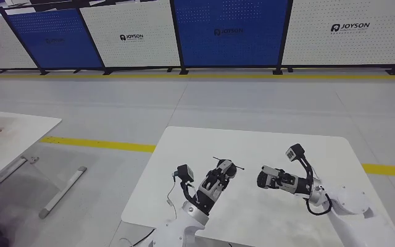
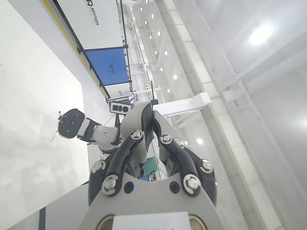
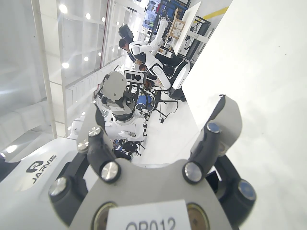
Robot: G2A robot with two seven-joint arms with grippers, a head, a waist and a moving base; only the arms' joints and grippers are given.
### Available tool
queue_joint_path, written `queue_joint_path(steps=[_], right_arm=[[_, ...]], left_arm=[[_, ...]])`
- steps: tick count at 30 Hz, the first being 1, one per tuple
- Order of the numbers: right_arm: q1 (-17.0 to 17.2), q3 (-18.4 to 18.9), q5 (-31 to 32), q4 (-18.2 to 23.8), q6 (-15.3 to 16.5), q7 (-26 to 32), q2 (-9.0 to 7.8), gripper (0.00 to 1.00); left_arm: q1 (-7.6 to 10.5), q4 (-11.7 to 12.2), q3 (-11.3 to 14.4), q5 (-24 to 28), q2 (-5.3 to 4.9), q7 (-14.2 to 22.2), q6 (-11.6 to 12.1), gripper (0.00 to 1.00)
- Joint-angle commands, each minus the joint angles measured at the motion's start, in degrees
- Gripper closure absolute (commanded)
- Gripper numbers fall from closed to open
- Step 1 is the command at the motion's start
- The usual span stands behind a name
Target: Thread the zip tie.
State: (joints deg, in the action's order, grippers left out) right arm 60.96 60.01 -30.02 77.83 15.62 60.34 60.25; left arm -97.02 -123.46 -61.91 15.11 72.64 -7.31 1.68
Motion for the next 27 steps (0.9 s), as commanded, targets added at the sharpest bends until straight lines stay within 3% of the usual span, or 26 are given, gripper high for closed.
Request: queue_joint_path(steps=[1,6,16,19,22,27], right_arm=[[0.00,0.00,0.00,0.00,0.00,0.00,0.00,0.00],[0.00,0.00,0.00,0.00,0.00,0.00,0.00,0.00],[0.00,0.00,0.00,0.00,0.00,0.00,0.00,0.00],[0.00,0.00,0.00,0.00,0.00,0.00,0.00,0.00],[0.00,0.00,0.00,0.00,0.00,0.00,0.00,0.00],[0.00,0.00,0.00,0.00,0.00,0.00,0.00,0.00]], left_arm=[[-0.32,-1.09,-0.19,0.66,-0.01,0.50,0.83,1.00],[-2.28,-3.75,-0.85,3.20,-0.11,2.05,4.85,1.00],[-2.53,-3.96,-1.10,3.60,-0.13,2.00,4.94,1.00],[-1.61,-2.52,-0.84,0.83,-0.06,0.66,2.79,1.00],[-0.20,-0.48,0.24,-2.24,0.07,-0.48,-1.10,1.00],[0.99,2.47,0.90,-2.92,0.23,-0.98,-4.87,1.00]])
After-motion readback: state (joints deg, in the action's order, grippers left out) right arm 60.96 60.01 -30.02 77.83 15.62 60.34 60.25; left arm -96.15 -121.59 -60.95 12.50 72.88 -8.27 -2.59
